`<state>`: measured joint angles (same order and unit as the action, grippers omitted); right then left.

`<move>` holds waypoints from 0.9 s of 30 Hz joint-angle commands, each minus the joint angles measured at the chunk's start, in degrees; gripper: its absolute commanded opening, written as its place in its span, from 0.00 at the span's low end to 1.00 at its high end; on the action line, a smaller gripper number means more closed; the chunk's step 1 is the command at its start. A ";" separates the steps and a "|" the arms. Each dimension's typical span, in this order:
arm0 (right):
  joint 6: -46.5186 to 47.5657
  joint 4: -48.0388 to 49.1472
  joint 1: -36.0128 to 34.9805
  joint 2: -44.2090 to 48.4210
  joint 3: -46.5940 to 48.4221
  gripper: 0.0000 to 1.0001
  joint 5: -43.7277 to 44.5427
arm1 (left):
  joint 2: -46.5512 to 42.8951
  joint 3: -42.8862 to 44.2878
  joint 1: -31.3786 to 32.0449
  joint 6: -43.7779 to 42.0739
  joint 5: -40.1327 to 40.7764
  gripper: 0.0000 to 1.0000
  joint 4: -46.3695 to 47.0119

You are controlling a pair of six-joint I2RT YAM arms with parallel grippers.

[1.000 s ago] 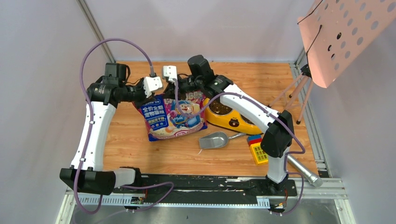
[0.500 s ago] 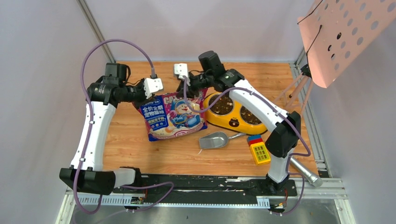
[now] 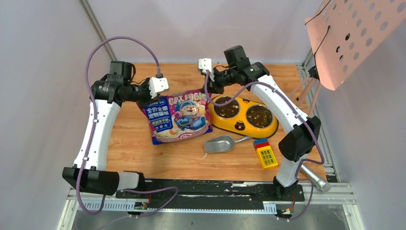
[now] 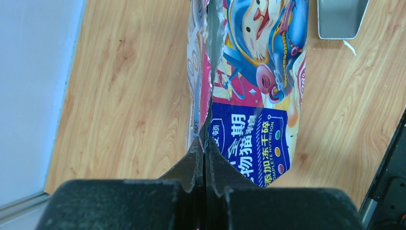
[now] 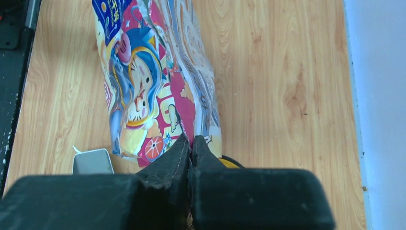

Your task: Serve the pet food

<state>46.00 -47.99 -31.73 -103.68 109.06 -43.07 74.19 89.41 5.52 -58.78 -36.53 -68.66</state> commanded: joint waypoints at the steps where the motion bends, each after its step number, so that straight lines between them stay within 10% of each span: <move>1: 5.14 -6.73 3.54 2.66 2.44 0.00 4.06 | 0.56 2.70 -0.89 -1.23 3.90 0.00 -3.39; 7: 4.58 -7.61 5.33 3.48 1.77 0.12 3.98 | 0.16 2.46 -0.86 -1.11 5.82 0.01 -3.19; 12: 4.72 -8.17 6.05 3.61 2.08 0.00 1.82 | -0.47 1.12 -0.86 -2.58 9.25 0.35 -4.22; 19: 4.70 -8.43 6.02 3.46 2.32 0.00 2.66 | 0.20 3.43 -3.78 -6.55 10.64 0.00 -9.34; 27: 4.90 -8.48 6.15 3.75 1.84 0.00 3.47 | -1.18 3.61 -4.80 -5.36 12.33 0.24 -9.13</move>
<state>49.60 -54.04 -29.12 -103.28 109.23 -45.06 75.00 91.09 3.11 -63.46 -29.17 -76.09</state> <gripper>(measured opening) 0.026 0.277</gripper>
